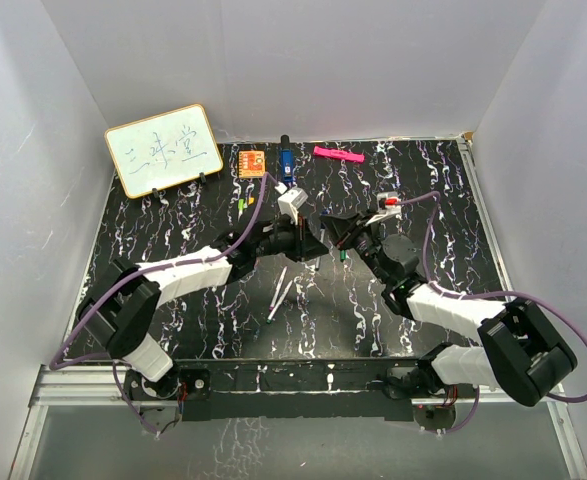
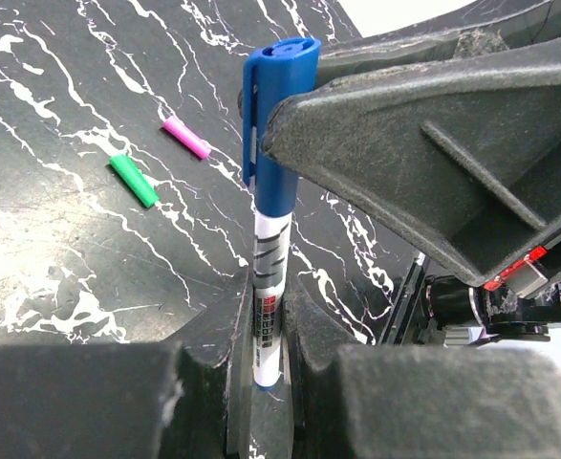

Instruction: Insert the pens into the pen caps

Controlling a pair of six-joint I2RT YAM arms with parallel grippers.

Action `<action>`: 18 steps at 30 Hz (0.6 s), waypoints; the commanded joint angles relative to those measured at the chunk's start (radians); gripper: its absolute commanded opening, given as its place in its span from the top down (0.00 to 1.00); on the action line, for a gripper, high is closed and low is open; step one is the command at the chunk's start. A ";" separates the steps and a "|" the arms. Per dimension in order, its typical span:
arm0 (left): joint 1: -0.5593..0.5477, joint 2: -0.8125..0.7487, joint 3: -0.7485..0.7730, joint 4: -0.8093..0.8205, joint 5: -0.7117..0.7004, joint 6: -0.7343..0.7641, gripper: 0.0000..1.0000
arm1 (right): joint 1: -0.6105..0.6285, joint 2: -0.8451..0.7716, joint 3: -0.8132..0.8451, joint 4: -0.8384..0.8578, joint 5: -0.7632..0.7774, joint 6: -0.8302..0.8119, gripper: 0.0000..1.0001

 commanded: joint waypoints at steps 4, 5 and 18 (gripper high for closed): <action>0.042 -0.094 0.084 -0.097 -0.213 0.069 1.00 | 0.041 -0.008 0.075 -0.093 -0.006 -0.078 0.95; 0.042 -0.092 0.087 -0.139 -0.231 0.075 1.00 | 0.040 -0.011 0.094 -0.099 0.010 -0.092 0.83; 0.114 0.051 0.174 -0.535 -0.423 0.151 1.00 | 0.038 -0.096 0.253 -0.151 0.249 -0.204 0.07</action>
